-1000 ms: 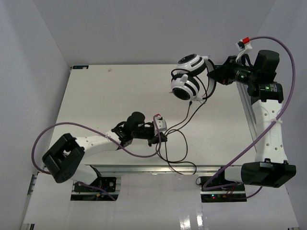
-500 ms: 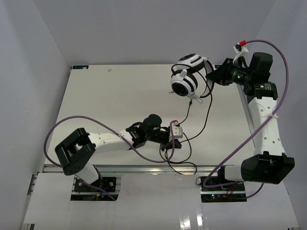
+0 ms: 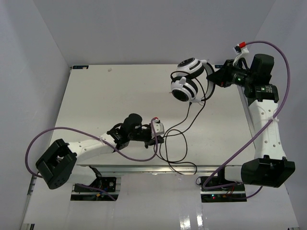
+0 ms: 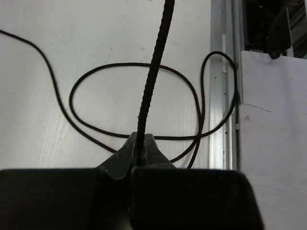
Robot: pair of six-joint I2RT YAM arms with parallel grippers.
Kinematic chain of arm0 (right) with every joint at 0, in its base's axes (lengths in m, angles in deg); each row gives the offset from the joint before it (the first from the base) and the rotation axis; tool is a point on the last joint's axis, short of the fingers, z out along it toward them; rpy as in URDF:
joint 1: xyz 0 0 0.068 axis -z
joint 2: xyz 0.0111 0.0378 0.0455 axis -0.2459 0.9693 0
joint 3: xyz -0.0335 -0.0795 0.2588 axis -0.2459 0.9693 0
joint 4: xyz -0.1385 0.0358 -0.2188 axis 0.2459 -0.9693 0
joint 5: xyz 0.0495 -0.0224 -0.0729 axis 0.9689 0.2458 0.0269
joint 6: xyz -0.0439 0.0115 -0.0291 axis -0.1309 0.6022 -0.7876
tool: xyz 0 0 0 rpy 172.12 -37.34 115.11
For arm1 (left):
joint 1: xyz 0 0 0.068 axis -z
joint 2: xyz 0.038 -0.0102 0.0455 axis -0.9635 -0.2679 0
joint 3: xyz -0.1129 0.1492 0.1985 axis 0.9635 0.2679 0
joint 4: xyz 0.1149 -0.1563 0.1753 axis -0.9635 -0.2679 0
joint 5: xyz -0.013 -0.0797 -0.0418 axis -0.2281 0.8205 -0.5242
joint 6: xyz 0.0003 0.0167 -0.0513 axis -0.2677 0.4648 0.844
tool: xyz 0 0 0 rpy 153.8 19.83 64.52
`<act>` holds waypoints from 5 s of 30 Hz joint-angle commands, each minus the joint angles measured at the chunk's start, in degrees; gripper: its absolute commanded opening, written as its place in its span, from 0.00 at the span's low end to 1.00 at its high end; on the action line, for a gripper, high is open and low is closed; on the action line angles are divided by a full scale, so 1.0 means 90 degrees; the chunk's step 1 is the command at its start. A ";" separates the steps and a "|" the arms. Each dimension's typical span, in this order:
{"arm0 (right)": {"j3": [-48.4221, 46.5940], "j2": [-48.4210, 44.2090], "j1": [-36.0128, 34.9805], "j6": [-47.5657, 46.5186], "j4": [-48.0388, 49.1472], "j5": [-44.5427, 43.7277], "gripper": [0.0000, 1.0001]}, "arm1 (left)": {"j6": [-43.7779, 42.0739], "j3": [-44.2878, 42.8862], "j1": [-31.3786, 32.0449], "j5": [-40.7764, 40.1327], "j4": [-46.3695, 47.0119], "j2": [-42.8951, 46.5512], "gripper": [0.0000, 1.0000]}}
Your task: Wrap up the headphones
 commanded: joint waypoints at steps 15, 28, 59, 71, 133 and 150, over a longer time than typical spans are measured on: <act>-0.0325 -0.0687 0.0002 -0.2971 -0.1542 0.0396 0.08 | -0.1147 -0.1055 -0.1261 0.0270 -0.1041 -0.0100 0.00; 0.0152 -0.0967 -0.0684 -0.4696 -0.2315 -0.0458 0.08 | -0.1423 -0.2308 -0.1956 0.0420 -0.1975 -0.0109 0.00; 0.1915 -0.1109 -0.4106 -0.4304 -0.0567 -0.5666 0.08 | -0.0061 -0.4422 -0.1615 0.1070 -0.3683 -0.0655 0.00; 0.1093 -0.0286 -0.4116 -0.3424 0.0081 -0.6949 0.08 | 0.0710 -0.5472 -0.0987 0.1324 -0.4942 -0.1161 0.00; -0.0550 0.0033 -0.1656 0.1341 0.0572 -0.2650 0.08 | 0.0845 -0.2407 0.1015 -0.3553 0.7587 -0.4247 0.98; -0.0373 -0.0133 -0.1637 0.1449 0.0683 -0.2543 0.08 | 0.2062 -0.4025 0.1174 -0.2832 0.7529 -0.5765 0.36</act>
